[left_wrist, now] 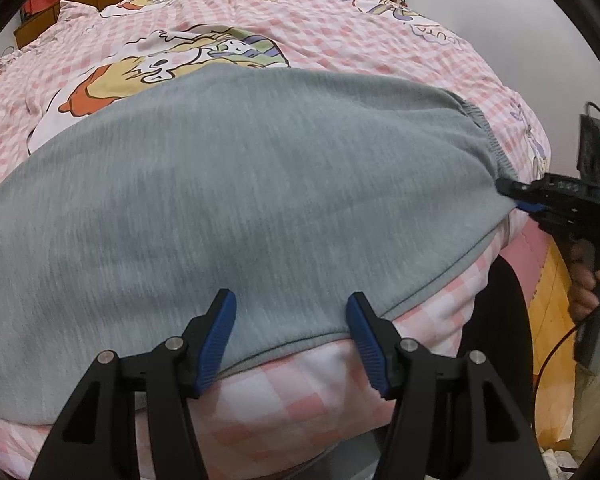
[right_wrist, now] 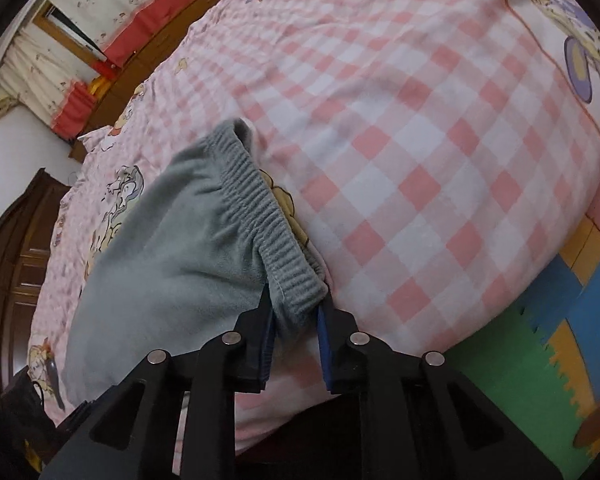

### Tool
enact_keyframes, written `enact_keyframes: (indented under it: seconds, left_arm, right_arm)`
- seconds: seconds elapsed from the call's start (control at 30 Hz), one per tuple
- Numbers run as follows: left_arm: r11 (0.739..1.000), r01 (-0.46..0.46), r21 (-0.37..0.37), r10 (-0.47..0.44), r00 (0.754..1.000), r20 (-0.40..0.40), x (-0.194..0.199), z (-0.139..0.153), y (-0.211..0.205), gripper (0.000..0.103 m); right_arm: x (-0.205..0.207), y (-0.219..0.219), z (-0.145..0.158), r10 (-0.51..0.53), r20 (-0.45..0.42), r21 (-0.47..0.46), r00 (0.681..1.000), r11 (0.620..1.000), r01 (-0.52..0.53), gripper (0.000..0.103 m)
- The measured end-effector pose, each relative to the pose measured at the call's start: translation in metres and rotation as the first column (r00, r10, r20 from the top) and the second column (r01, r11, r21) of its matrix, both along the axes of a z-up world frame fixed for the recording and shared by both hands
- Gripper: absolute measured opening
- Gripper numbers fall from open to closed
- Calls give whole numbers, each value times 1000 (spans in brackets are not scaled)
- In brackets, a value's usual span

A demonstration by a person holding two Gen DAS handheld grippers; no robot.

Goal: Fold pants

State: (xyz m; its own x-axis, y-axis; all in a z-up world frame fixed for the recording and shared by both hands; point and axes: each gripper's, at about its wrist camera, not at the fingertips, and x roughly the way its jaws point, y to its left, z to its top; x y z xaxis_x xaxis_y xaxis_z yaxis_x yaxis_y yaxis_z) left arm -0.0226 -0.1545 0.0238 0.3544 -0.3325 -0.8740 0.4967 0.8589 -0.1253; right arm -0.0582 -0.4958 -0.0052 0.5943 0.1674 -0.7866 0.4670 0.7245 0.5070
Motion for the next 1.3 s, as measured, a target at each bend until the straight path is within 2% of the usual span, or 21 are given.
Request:
enact_keyframes:
  seconds: [0.1, 0.17, 0.2, 0.3, 0.37, 0.43, 0.57, 0.7, 0.8, 0.97, 1.07, 1.13, 1.23, 1.3]
  left_arm:
    - [1000, 6, 0, -6, 1000, 3, -2, 2, 2, 61]
    - [1000, -3, -16, 3, 1000, -7, -3, 4, 8, 61]
    - [1000, -11, -23, 11, 1000, -11, -4, 5, 12, 61]
    - [998, -58, -5, 58, 998, 17, -9, 14, 29, 61]
    - [995, -101, 11, 100, 993, 56, -13, 22, 46, 61]
    - [988, -152, 5, 152, 986, 72, -15, 29, 70, 61]
    - [963, -267, -21, 268, 959, 92, -14, 38, 120, 61]
    - [917, -397, -34, 399, 912, 96, -15, 37, 177, 61]
    - [882, -467, -55, 470, 880, 68, -18, 30, 213, 61]
    - [827, -552, -102, 556, 831, 6, -30, 15, 263, 61]
    - [795, -596, -113, 599, 800, -9, -35, 7, 286, 61]
    - [764, -634, -119, 636, 771, -19, -39, 1, 302, 61]
    - [717, -679, -158, 678, 732, -65, -41, -8, 322, 61]
    - [692, -691, -211, 687, 719, -103, -41, -11, 332, 61]
  right_arm:
    - [-4, -4, 7, 3, 1, 13, 1000, 1000, -3, 24]
    - [-11, -6, 15, 7, 3, -13, 1000, 1000, -7, 33]
    - [-15, -5, 20, 8, 5, -37, 1000, 999, -7, 35]
    - [-23, 1, 39, 14, 18, -105, 1000, 994, -12, 35]
    - [-23, 13, 58, 23, 21, -197, 1000, 980, -18, 35]
    - [-20, 28, 75, 47, 38, -247, 998, 968, -36, 35]
    - [-8, 67, 98, 143, 62, -292, 988, 949, -119, 36]
    - [10, 119, 97, 277, 27, -312, 961, 915, -255, 36]
    - [27, 154, 80, 350, -19, -284, 937, 896, -341, 36]
    - [46, 205, 46, 458, -118, -274, 881, 838, -472, 36]
    - [50, 222, 25, 481, -184, -269, 857, 814, -514, 36]
    - [50, 229, 19, 478, -199, -317, 855, 795, -518, 37]
    - [47, 236, 15, 497, -196, -348, 845, 771, -534, 50]
    - [47, 237, 11, 501, -188, -349, 845, 770, -534, 53]
